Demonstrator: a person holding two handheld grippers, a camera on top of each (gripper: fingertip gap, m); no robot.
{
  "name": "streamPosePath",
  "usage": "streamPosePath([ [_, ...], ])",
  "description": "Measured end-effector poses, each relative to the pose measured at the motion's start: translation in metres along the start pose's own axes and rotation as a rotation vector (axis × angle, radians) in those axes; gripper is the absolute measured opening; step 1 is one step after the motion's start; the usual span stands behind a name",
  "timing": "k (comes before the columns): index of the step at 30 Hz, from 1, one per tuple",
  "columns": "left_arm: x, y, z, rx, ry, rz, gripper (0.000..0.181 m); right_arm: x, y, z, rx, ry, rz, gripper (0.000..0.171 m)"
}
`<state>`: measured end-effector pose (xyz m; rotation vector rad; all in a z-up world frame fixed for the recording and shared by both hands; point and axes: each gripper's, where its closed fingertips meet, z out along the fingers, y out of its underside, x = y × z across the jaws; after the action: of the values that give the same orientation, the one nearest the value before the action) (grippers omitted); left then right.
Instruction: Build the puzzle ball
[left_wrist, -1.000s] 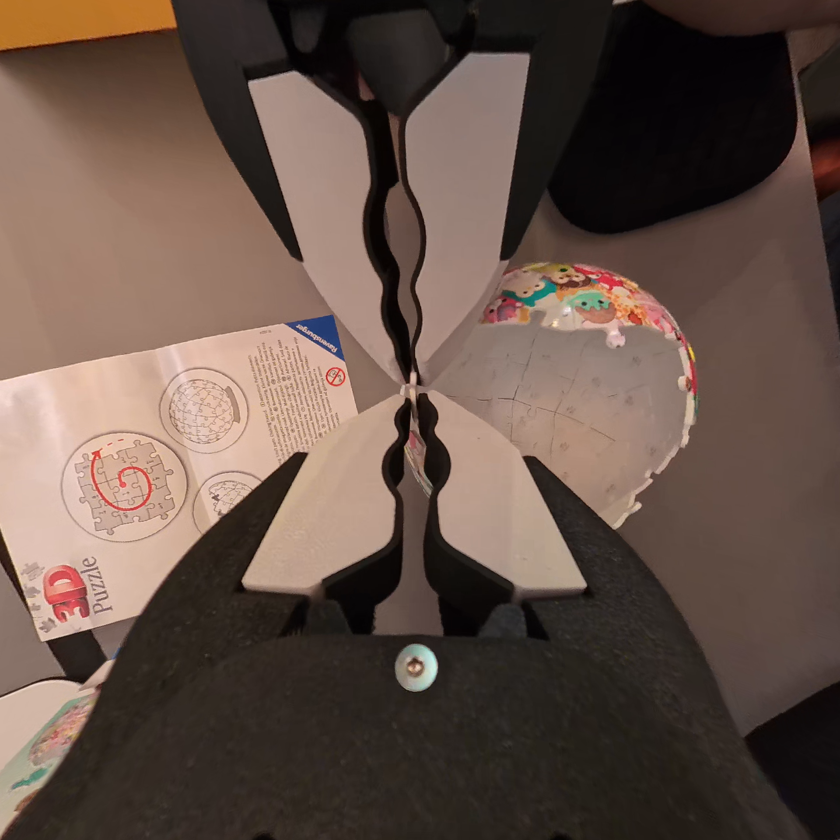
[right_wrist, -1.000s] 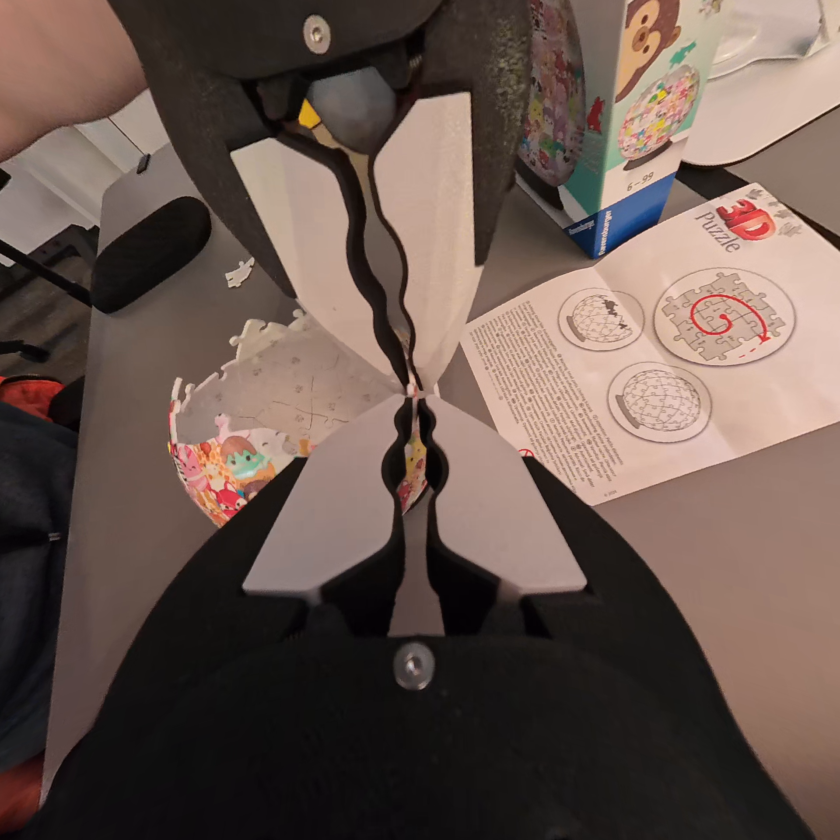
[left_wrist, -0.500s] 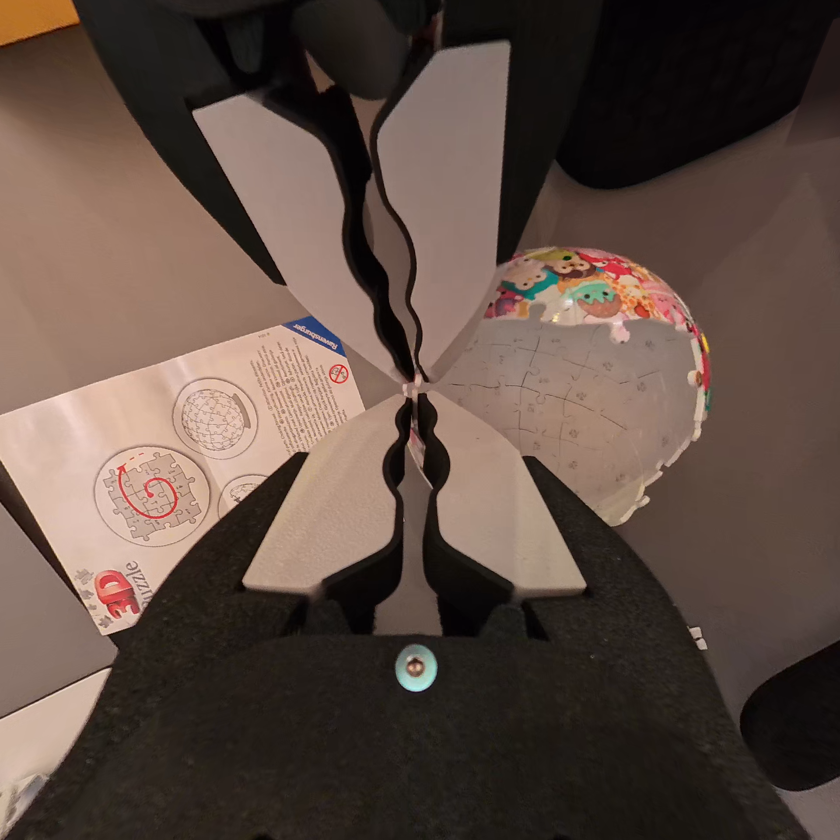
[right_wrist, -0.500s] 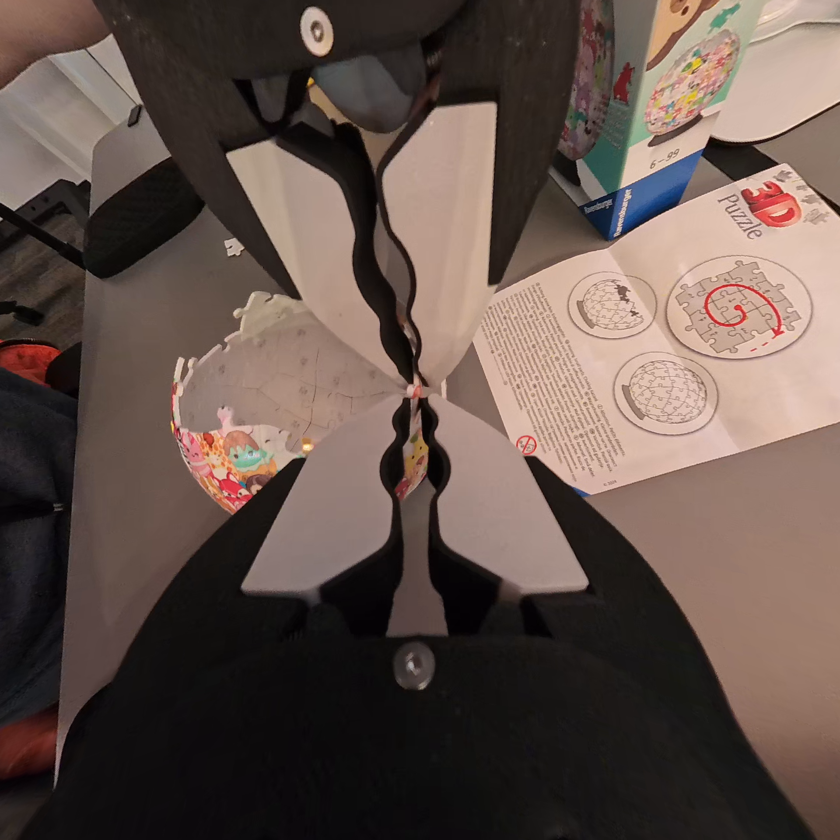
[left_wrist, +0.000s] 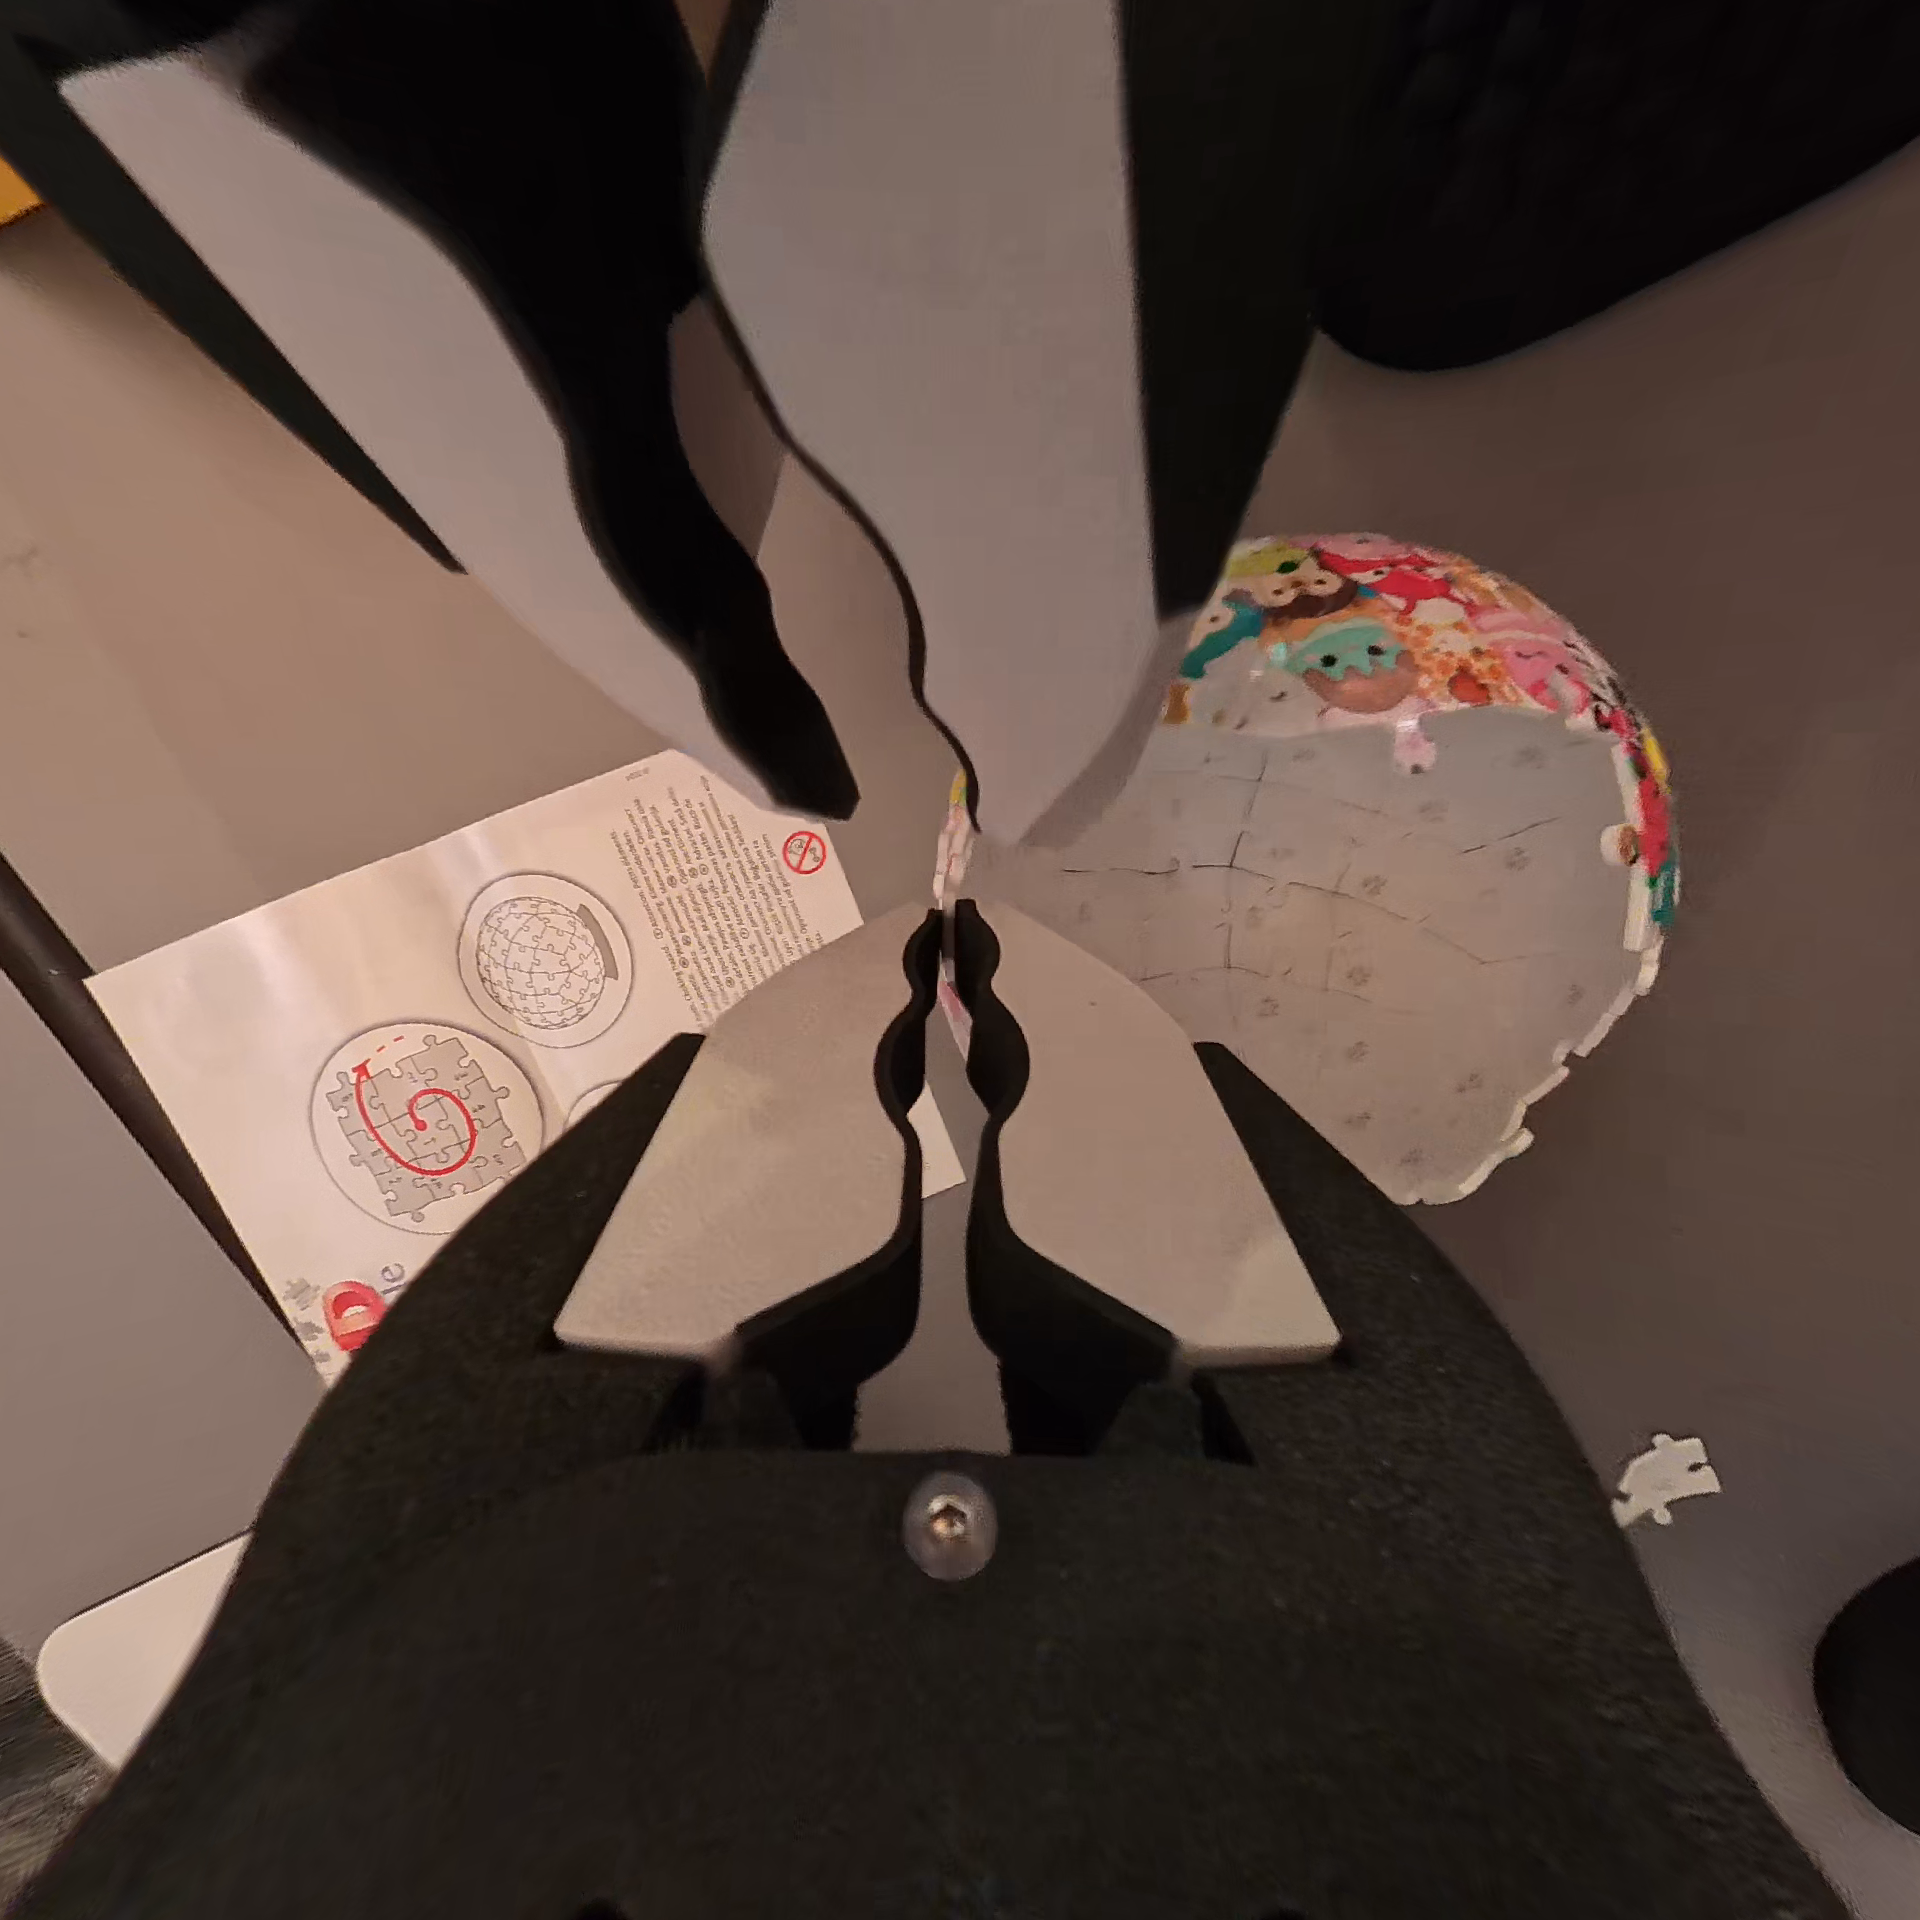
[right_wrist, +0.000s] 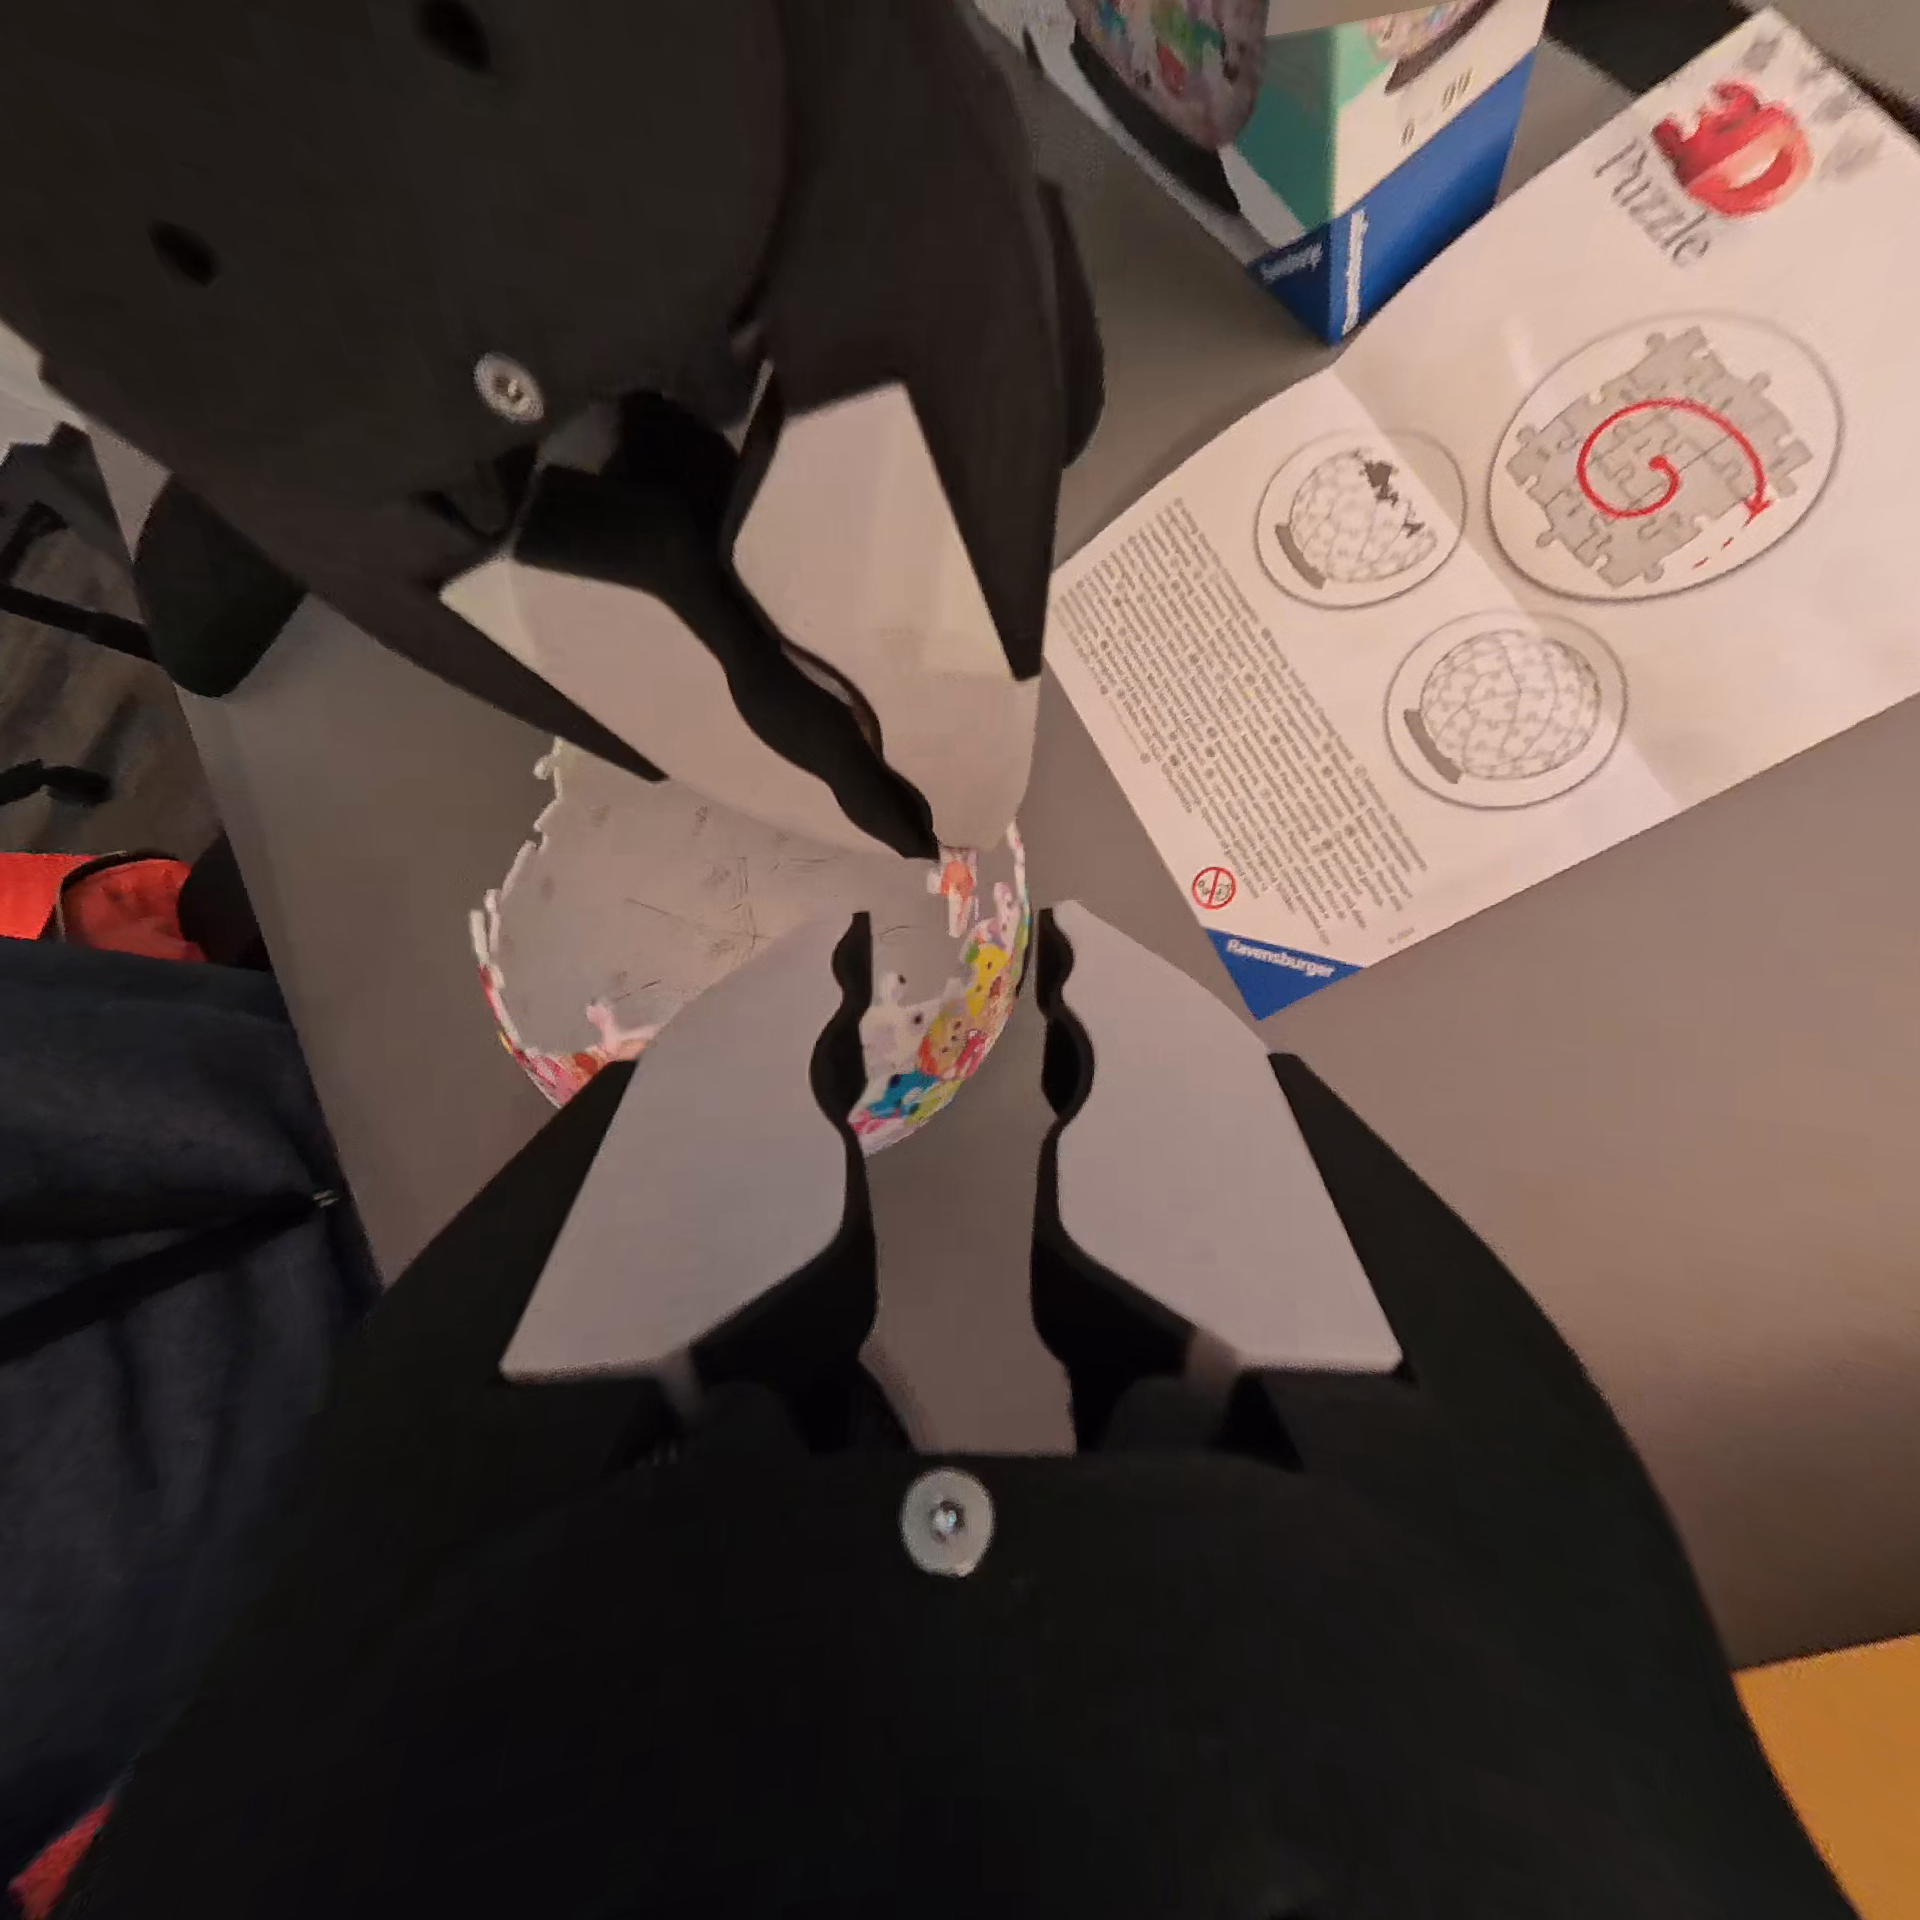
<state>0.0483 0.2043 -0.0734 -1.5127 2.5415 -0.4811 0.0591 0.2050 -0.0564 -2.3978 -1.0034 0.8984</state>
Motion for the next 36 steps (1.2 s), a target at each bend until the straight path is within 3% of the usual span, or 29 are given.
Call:
streamPosePath([
  [5,0.001,0.001,-0.001,-0.010,-0.004,0.012,0.002,0.007,-0.004,0.001,-0.056,0.091,0.002,0.029],
  [23,-0.001,0.001,0.001,0.002,-0.001,-0.007,0.005,0.001,-0.002,0.013,-0.028,0.053,-0.070,0.004],
  [26,-0.004,-0.004,-0.003,0.043,-0.019,-0.030,0.022,0.002,-0.002,0.012,-0.014,0.056,-0.070,0.003],
  [36,-0.014,-0.017,-0.033,0.237,-0.046,-0.121,0.027,0.001,-0.006,0.009,0.035,0.042,-0.062,0.003],
])
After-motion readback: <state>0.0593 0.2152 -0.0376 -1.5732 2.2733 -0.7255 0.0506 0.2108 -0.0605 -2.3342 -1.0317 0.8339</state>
